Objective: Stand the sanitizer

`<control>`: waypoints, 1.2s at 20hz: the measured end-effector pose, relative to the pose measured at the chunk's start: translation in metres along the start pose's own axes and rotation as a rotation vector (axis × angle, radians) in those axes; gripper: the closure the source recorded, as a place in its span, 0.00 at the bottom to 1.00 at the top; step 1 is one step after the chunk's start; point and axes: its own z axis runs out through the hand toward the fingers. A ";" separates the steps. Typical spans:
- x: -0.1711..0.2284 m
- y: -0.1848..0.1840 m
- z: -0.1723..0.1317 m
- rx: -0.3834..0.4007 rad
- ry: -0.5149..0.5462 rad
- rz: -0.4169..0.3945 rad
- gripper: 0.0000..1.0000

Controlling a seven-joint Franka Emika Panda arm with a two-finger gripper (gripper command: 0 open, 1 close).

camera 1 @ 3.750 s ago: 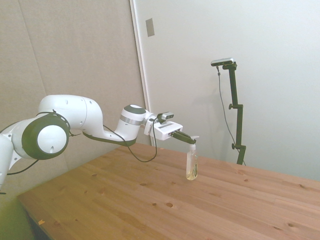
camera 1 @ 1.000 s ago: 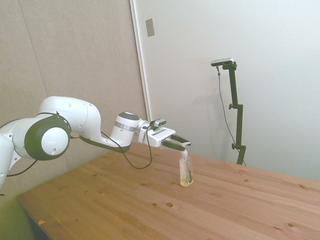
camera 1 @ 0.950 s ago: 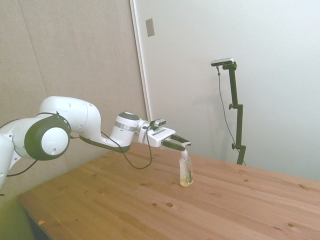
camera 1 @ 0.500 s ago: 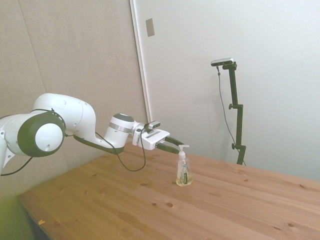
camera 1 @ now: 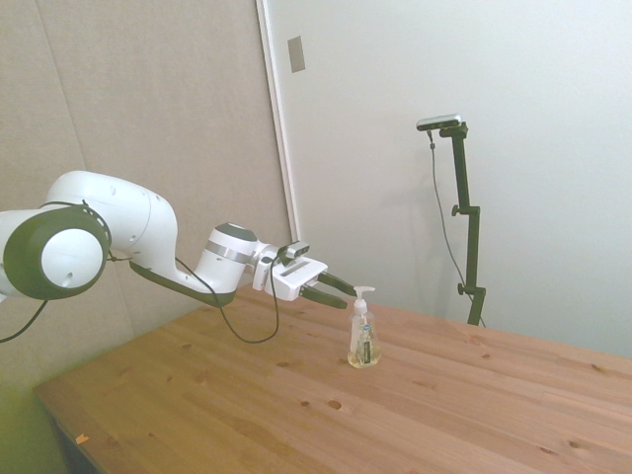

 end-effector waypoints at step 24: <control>0.165 0.087 -0.028 0.038 -0.928 -0.626 0.00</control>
